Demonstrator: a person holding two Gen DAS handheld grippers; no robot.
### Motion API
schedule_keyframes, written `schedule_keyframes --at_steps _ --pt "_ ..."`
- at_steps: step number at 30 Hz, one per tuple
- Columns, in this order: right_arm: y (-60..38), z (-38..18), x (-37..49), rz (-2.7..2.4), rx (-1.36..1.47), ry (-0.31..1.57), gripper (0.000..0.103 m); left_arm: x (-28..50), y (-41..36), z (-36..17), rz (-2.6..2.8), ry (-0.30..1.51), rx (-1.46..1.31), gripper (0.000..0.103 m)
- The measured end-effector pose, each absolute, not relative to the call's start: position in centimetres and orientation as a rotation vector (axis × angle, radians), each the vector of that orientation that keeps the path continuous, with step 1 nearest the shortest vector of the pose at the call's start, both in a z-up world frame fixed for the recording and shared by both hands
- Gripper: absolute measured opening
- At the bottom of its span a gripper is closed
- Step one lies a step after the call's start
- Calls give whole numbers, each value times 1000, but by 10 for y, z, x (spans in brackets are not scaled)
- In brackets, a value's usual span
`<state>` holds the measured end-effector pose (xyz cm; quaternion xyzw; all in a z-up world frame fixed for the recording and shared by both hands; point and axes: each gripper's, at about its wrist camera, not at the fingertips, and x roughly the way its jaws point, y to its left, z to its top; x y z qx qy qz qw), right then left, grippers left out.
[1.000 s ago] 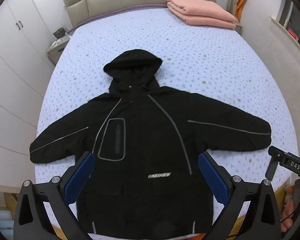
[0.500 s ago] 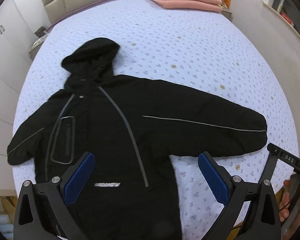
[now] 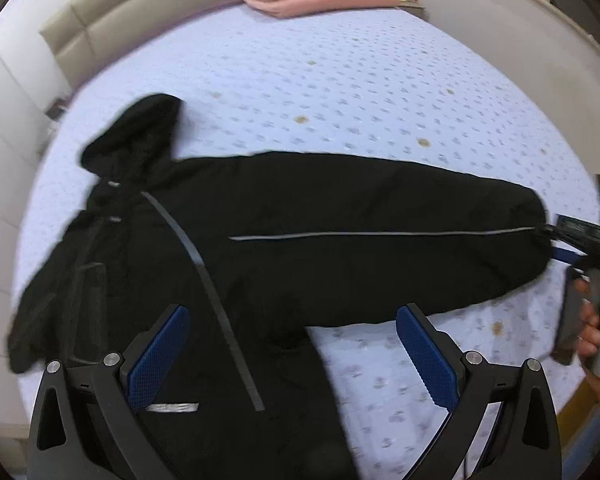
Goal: Fold large clothes
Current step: 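Lower the right gripper onto a sleeve cuff and close on it, then carry the held sleeve across the jacket back with the right gripper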
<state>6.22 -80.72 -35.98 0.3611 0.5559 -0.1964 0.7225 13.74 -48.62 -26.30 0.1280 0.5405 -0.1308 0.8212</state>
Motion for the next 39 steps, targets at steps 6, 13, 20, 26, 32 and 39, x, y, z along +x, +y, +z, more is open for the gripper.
schedule_keyframes --at_steps 6,13,20,26,32,39 --pt "-810 -367 72 -424 785 1242 47 165 -485 -304 -334 1239 100 103" --pt "-799 -316 59 -353 699 1130 25 190 -511 -337 -387 1203 120 100" --pt "-799 -372 75 -386 700 1260 25 207 -537 -406 -345 1335 219 98" --pt "-785 -340 85 -371 652 1207 23 197 -527 -384 -361 1304 214 98" --pt "-731 -266 99 -242 646 1077 23 172 -455 -329 -335 1233 155 98" --pt "-589 -216 137 -34 543 1049 22 157 -341 -295 -236 1200 71 98"
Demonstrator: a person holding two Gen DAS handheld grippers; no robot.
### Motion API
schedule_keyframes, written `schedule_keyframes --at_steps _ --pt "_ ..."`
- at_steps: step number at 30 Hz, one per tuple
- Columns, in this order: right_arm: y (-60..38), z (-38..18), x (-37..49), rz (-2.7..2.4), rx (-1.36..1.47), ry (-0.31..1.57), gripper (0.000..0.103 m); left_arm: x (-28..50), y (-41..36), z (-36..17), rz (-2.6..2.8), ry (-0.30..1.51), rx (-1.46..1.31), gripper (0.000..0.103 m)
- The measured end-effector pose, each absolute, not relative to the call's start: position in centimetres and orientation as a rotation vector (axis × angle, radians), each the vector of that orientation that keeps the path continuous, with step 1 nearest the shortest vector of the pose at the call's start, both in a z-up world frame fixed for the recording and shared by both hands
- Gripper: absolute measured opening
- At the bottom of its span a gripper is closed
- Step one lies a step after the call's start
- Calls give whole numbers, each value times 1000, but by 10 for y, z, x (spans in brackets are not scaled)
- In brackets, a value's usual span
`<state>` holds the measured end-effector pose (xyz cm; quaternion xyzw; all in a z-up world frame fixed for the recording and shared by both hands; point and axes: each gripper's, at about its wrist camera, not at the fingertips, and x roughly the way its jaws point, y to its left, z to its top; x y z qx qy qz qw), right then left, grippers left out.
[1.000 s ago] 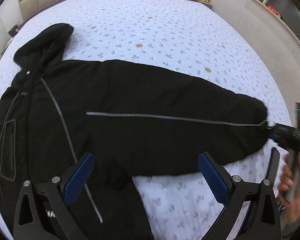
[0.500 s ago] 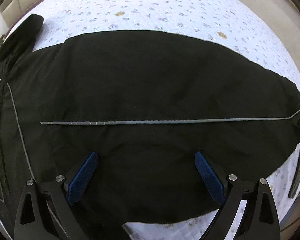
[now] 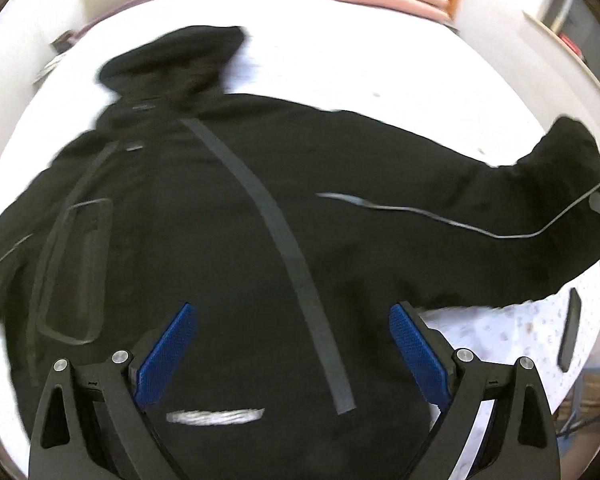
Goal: Fold large clothes
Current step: 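Carry the held sleeve across the jacket back with the right gripper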
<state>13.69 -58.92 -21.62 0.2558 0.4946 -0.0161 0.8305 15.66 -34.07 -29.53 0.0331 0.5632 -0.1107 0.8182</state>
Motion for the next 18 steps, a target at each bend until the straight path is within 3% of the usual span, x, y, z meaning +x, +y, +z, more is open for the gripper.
schedule_keyframes --at_steps 8,18 --pt "-400 -206 186 162 356 1052 22 158 -182 -276 -89 1169 66 98" --pt "-204 -267 254 335 218 1163 22 166 -25 -292 68 1181 -17 98"
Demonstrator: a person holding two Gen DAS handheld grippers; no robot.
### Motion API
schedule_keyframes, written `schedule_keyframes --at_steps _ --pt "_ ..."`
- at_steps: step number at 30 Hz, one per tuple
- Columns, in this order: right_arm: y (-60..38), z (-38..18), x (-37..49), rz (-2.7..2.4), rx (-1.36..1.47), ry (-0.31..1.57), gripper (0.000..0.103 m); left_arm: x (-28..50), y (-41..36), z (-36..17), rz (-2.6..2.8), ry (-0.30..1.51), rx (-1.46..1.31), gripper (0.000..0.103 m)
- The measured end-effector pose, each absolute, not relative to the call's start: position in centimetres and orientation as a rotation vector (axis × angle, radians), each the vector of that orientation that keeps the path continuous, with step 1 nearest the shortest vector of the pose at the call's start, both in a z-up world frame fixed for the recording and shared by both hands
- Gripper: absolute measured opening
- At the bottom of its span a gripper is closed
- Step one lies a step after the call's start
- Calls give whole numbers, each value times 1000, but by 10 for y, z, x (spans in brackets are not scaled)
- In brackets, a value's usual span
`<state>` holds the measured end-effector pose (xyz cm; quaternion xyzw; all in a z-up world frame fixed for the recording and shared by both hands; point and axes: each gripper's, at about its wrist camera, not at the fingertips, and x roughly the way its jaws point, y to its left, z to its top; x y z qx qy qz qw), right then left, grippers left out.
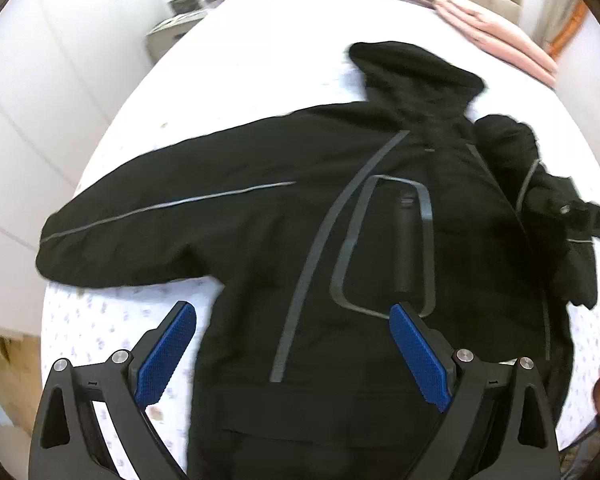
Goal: Fold large clothes
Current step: 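Carry the held sleeve across the jacket back with the right gripper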
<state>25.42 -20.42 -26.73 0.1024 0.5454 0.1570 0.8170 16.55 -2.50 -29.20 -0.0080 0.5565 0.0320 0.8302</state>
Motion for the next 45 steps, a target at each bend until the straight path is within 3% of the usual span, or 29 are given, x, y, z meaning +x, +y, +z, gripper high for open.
schedule_keyframes --at_steps 11,15,19,23,26,28,30,33,35,37,40,42,45 --pt "-88 -358 258 313 27 1350 28 173 30 -331 86 1252 -72 98" --pt "-97 -344 259 415 85 1361 46 181 34 -338 59 1256 -99 97" --pt "-146 -285 243 452 158 1247 50 197 21 -337 -23 1243 -113 98" --pt "-214 -276 239 261 141 1213 53 212 0 -339 -133 1234 -128 98" --pt "-258 -319 245 95 125 1292 44 227 -16 -349 -220 1239 -183 98" --pt "-274 -358 250 42 121 1365 14 236 -21 -356 -273 1240 -262 98" --pt "-278 -391 254 51 141 1426 10 246 -23 -364 -294 1246 -311 98" --pt "-282 -395 260 40 160 1410 10 260 -27 -381 -282 1272 -340 97" --pt "-282 -395 263 39 171 1415 10 266 -30 -389 -276 1287 -347 91" --pt "-285 -396 265 47 183 1412 9 270 -34 -398 -284 1324 -345 62" --pt "-295 -390 264 57 195 1411 9 276 -39 -406 -301 1343 -349 33" --pt "-297 -384 262 59 197 1408 10 277 -42 -400 -303 1308 -313 25" --pt "-296 -363 257 76 221 1393 12 280 -38 -379 -309 1232 -292 22"
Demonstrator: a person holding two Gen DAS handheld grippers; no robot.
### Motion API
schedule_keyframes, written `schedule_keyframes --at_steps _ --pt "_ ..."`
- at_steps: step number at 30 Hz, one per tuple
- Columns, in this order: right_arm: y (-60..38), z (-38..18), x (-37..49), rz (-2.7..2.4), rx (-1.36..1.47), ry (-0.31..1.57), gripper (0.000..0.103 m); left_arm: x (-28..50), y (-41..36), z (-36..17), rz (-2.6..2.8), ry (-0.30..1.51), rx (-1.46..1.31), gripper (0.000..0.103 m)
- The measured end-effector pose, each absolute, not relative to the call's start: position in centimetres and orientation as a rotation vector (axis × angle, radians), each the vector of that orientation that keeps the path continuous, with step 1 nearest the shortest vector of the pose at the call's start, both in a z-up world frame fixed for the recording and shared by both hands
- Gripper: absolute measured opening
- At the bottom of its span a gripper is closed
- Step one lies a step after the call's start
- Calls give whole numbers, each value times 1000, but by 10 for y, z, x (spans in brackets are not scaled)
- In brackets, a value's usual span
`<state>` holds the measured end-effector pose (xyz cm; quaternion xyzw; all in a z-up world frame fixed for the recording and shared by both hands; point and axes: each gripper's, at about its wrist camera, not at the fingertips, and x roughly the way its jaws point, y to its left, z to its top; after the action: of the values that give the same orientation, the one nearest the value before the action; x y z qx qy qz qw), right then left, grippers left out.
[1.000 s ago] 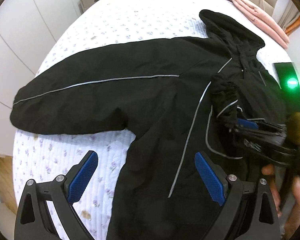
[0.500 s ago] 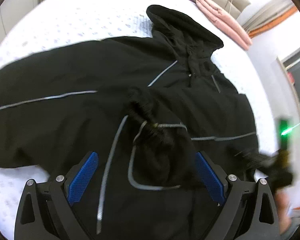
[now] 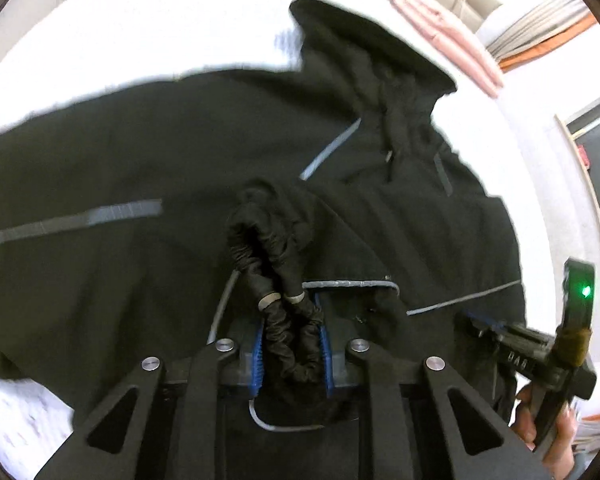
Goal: Fold large clothes
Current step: 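Carry the held sleeve across the jacket back with the right gripper, then open the right gripper to lay the sleeve on the jacket back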
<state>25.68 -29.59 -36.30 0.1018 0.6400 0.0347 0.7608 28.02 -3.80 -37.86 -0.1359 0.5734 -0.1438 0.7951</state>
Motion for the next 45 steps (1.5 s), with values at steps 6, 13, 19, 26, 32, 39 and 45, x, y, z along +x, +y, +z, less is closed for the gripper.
schedule_keyframes --at_steps 6,13,19,26,32,39,45 --pt "-288 -327 264 121 228 1315 37 307 0 -335 -268 1092 -316 21" --pt "-272 -362 282 124 155 1382 41 321 38 -389 -227 1228 -282 30" --pt "-258 -381 284 104 132 1420 42 308 38 -389 -205 1221 -198 51" --pt "-268 -350 280 108 155 1357 42 284 30 -328 -120 1087 -48 54" --pt "-270 -358 272 75 161 1381 42 282 -3 -324 -295 1094 -182 54" --pt "-257 -384 287 32 100 1410 43 299 -40 -412 -261 1266 -79 54" --pt "-257 -392 297 37 116 1427 44 289 -13 -390 -276 1246 -173 54"
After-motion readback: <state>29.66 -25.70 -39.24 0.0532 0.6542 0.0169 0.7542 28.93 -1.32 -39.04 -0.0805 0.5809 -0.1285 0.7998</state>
